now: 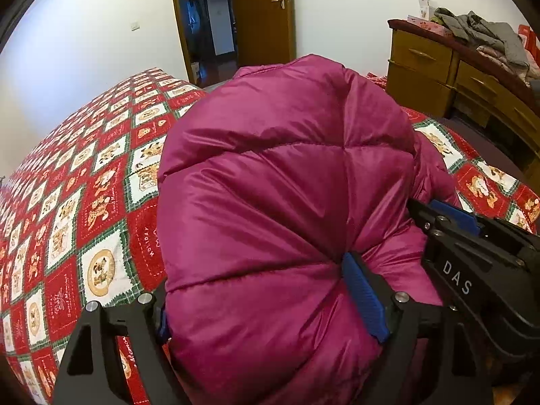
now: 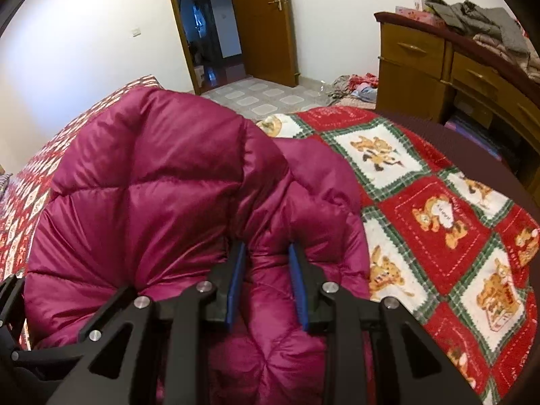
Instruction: Fold large clothes
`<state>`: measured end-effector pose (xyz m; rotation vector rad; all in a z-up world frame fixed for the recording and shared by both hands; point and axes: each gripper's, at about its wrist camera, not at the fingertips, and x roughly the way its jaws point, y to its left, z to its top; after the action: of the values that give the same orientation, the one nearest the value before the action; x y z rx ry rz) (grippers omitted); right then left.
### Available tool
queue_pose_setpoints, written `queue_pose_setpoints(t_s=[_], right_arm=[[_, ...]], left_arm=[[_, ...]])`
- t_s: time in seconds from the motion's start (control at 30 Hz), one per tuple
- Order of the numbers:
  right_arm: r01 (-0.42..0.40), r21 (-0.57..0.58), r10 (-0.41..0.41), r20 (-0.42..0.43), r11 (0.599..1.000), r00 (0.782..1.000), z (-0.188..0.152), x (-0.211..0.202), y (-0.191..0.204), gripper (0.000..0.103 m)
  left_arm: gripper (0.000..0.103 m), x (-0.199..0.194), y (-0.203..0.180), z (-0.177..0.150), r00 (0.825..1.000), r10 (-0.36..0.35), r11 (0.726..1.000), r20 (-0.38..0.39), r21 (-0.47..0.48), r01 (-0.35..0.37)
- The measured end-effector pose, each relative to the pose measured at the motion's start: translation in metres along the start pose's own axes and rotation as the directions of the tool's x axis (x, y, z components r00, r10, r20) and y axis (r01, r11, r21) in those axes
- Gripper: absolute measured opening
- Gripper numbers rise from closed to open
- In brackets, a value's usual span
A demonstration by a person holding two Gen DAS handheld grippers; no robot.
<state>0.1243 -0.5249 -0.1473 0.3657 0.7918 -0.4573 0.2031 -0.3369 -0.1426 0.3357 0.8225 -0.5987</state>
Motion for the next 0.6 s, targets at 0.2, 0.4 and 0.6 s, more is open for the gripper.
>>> queue_pose_setpoints(t_s=[0.2,0.4,0.6], right_arm=[[-0.012,0.001,0.012,0.009,1.0,1.0,-0.002,-0.004,-0.001,0.031],[-0.013,0.003,0.013,0.01,1.0,1.0,-0.002,-0.002,0.0,0.03],[-0.044,0.034,0.044,0.013,0.998,0.999,-0.001,0.0,-0.008,0.03]], left_arm=[[0.084,-0.014,0.032,0.005,0.986,-0.169,0.984,0.005,-0.055,0.169],[0.085,-0.011,0.039,0.04,0.994,-0.091,0.994,0.065,-0.059,0.095],[0.091,0.037,0.03,0.063,0.998,-0.06,0.997,-0.032,-0.052,0.058]])
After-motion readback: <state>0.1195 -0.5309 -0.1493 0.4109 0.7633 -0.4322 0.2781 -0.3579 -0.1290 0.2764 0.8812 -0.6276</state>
